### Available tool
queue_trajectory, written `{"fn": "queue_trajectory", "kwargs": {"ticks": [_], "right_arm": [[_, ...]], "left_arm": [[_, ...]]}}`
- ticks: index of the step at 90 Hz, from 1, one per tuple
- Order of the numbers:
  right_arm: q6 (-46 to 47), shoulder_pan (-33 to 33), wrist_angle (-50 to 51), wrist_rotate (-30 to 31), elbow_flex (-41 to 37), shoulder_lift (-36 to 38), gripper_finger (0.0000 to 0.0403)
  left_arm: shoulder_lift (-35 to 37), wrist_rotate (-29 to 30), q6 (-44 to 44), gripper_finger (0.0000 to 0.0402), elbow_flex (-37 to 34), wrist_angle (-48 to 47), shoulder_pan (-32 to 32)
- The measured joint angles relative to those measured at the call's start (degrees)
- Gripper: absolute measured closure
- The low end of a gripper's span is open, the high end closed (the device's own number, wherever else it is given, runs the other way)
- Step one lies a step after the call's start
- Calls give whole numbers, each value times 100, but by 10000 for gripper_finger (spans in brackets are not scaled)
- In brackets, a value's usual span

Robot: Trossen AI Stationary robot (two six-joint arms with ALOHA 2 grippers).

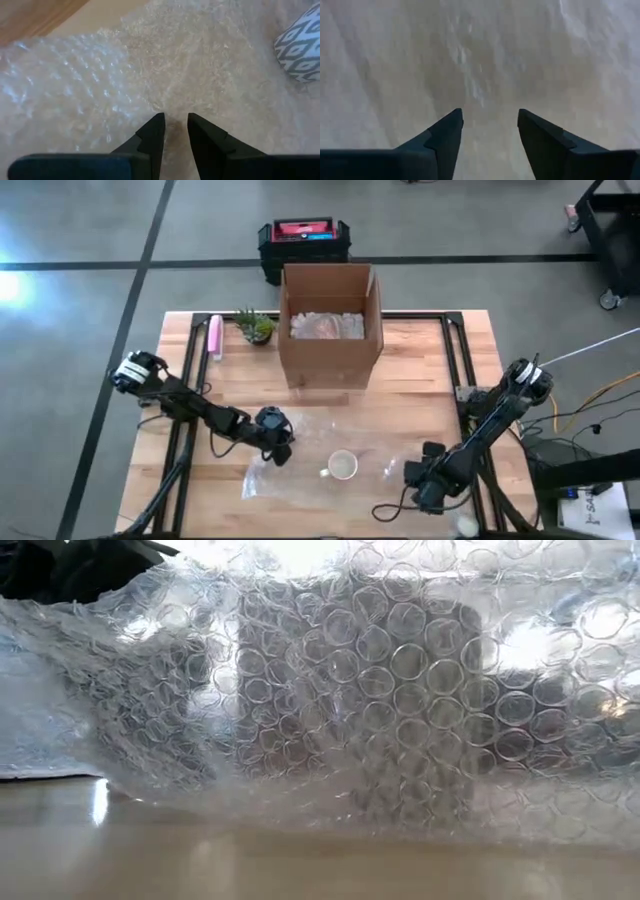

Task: Wrap mug
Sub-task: Wrap the gray mug with the bubble wrap

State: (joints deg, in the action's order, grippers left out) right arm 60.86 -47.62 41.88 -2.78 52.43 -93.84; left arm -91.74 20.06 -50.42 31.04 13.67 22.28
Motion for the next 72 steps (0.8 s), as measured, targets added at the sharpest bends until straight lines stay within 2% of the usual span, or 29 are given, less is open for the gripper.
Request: {"fn": "queue_trajectory", "kwargs": {"ticks": [7,16,21,31,41,59,72], "right_arm": [[-49,137,-96,-197,-74,0,285],[-408,211,-96,-229,-80,0,369],[-605,217,54,-276,-5,0,391],[-686,217,449,-420,313,72,390],[-1022,212,720,-238,665,239,401],[-1931,385,745,1005,1386,437,402],[-2693,539,686,1943,1935,450,403]], "left_arm": [[0,0,58,326,55,-7,0],[56,-10,85,326,252,-3,0],[90,-13,162,326,426,-2,1],[175,-285,523,326,903,-323,13],[215,-368,757,326,1509,-1191,83],[226,-356,1061,326,2829,-3005,221],[234,-304,1206,326,3311,-3530,319]]}}
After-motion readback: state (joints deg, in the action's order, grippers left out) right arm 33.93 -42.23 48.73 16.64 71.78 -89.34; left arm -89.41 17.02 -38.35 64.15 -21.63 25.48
